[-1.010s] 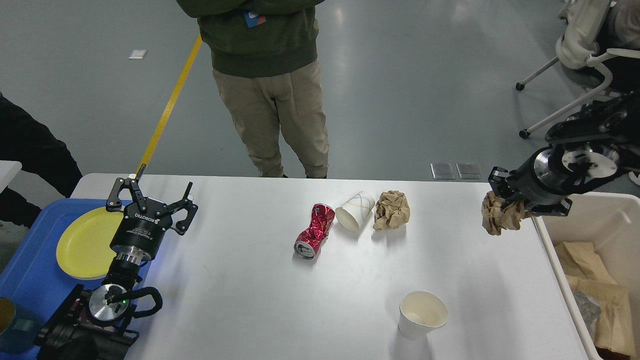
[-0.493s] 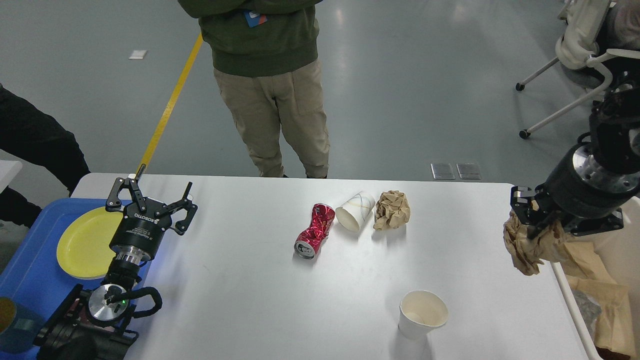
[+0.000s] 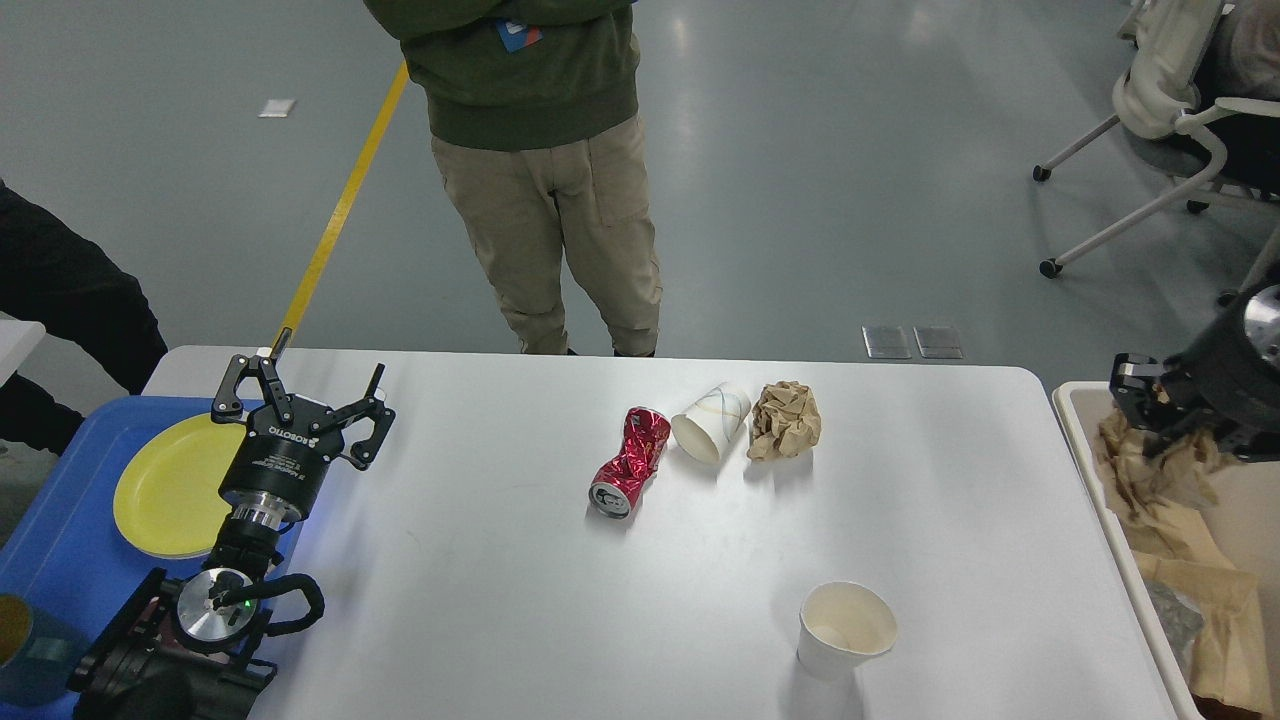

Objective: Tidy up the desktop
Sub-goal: 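Lower the right gripper into the bin and release the paper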

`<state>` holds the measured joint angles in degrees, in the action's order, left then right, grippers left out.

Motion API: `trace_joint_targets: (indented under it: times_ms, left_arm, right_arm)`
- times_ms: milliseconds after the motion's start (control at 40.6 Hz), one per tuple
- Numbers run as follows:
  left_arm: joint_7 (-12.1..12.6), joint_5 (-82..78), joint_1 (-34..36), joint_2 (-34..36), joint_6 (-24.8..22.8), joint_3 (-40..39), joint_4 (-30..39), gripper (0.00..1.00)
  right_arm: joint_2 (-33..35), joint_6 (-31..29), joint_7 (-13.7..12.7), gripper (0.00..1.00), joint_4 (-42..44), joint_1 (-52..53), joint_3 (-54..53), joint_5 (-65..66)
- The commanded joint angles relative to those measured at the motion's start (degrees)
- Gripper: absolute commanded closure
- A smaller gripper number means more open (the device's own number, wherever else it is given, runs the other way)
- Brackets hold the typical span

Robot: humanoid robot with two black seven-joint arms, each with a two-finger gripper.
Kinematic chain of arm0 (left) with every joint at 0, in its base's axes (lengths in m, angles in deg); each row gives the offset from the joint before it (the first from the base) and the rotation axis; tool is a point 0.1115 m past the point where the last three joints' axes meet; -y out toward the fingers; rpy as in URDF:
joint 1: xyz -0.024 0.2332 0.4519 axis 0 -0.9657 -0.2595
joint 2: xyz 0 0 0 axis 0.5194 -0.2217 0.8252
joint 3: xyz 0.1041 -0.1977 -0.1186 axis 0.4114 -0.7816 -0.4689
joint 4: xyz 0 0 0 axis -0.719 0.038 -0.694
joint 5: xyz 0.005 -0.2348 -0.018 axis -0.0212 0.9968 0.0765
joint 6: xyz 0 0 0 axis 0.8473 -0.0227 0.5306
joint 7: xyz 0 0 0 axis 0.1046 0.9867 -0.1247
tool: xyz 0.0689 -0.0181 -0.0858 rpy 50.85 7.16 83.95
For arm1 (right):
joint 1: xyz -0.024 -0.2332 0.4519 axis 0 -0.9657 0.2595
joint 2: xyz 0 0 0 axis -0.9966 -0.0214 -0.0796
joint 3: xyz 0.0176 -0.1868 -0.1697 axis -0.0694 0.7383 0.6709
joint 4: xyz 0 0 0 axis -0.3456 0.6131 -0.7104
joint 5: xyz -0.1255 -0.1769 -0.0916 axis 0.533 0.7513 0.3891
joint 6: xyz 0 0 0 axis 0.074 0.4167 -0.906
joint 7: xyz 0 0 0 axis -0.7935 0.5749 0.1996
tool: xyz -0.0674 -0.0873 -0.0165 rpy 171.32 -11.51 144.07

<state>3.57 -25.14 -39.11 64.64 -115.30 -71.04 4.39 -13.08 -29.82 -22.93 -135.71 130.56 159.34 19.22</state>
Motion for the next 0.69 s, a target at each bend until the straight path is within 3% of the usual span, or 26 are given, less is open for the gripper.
trace_joint_targets:
  times_ms: [0,197,320,567,665]
  left_arm:
    - [0.0,0.0,0.0,0.0,0.0,-0.04,0.0,0.04]
    - [-0.09,0.0,0.0,-0.08,0.09,-0.04,0.0,0.04]
    - [-0.09,0.0,0.0,0.0,0.0,-0.04,0.0,0.04]
    - [0.0,0.0,0.0,0.0,0.0,0.04,0.0,0.04]
    - [-0.09,0.0,0.0,0.0,0.0,0.04,0.0,0.04]
  right_arm:
    - [6.02,2.69,2.1,1.0,4.9,-7.46,2.68,0.93]
    - [11.14,5.77,2.19,1.0,20.11,-24.0,-0.39,1.2]
    - [15.98,6.21,2.02,1.0,33.74,-38.68,-8.56,1.47]
    - [15.37,7.09,1.84,1.0,60.01,-64.6,-20.34,1.29]
    - [12.04,7.09,1.75,1.0,71.68,-75.05,-25.08,1.38]
